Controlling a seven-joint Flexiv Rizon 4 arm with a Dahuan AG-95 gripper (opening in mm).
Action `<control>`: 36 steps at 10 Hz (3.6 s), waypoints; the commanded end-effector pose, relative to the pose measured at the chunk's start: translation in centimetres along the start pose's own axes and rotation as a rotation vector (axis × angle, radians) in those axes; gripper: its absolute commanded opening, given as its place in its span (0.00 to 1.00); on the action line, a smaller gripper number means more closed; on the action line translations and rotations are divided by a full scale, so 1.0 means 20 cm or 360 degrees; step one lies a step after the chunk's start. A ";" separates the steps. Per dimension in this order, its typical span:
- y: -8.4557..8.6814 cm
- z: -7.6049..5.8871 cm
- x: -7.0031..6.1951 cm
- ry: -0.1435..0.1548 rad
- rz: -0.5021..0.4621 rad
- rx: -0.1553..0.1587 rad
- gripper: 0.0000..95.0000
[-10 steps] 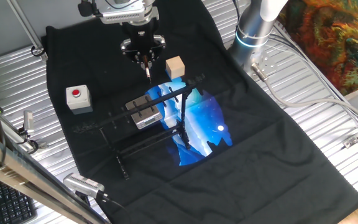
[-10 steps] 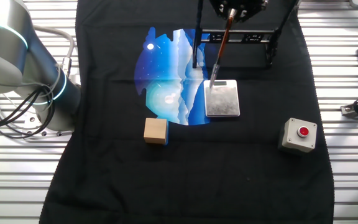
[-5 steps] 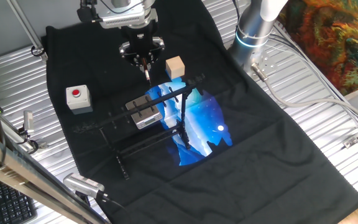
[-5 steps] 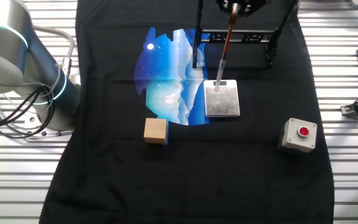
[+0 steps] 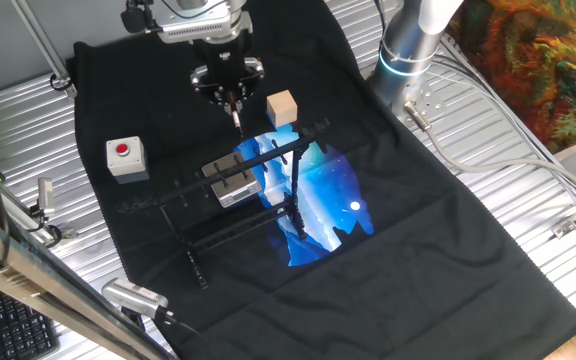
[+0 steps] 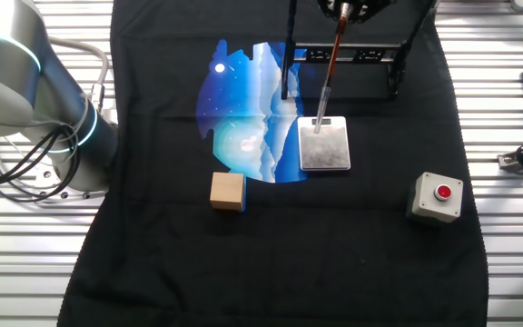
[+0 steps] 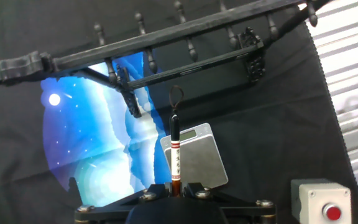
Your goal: Place the brush on the pen rack
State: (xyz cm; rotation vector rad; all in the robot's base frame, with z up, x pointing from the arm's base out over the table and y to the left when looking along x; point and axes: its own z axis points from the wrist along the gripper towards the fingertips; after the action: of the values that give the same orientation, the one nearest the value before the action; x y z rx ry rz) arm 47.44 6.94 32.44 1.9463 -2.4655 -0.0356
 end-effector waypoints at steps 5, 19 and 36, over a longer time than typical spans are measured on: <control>0.01 -0.01 0.00 -0.0015 -0.0076 -0.0006 0.00; -0.15 0.01 0.00 -0.0090 -0.0199 -0.0049 0.00; -0.19 0.02 0.02 -0.0042 -0.0247 -0.0090 0.00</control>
State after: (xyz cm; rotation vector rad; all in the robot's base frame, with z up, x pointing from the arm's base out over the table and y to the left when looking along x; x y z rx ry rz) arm 50.89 5.67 31.85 2.1212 -2.2975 -0.1293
